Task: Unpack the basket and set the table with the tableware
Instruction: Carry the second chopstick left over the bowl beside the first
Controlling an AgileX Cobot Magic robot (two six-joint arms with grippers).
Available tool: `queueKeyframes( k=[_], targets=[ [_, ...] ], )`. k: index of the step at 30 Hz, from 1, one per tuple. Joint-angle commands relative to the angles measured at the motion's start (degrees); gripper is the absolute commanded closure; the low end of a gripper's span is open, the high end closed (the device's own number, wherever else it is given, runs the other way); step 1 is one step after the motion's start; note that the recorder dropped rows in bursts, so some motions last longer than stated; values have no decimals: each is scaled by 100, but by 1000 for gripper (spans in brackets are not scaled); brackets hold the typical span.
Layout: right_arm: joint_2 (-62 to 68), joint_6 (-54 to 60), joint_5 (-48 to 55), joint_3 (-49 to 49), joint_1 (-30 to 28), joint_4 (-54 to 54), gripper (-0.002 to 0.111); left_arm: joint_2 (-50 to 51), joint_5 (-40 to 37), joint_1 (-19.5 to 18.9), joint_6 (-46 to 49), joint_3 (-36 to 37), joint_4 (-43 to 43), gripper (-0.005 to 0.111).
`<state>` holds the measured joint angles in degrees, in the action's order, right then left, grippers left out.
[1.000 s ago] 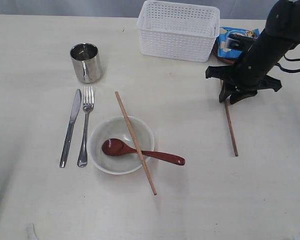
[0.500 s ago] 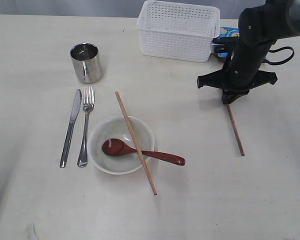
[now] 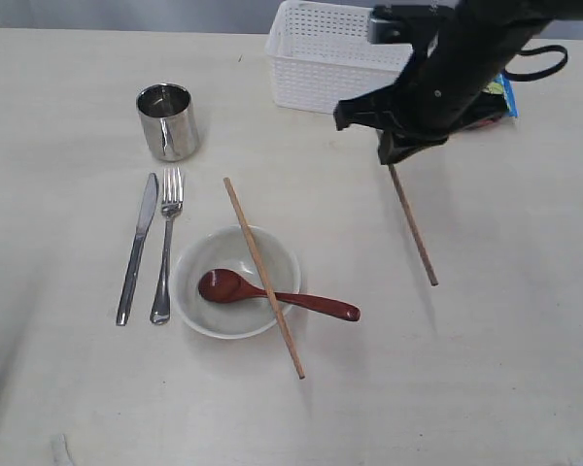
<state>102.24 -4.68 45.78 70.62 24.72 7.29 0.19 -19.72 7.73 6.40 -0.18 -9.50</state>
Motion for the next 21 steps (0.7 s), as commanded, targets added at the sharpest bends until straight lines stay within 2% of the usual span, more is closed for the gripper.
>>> queueKeyframes(
  k=[1, 9, 21],
  targets=[
    [-318, 132, 676, 356, 637, 258, 109, -19, 10, 44, -3, 18, 22, 107],
    [-266, 2, 382, 606, 1779, 1064, 109, -19, 10, 44, -3, 18, 22, 107],
    [772, -171, -30, 894, 2369, 1447, 109, -19, 10, 44, -3, 18, 22, 107]
  ],
)
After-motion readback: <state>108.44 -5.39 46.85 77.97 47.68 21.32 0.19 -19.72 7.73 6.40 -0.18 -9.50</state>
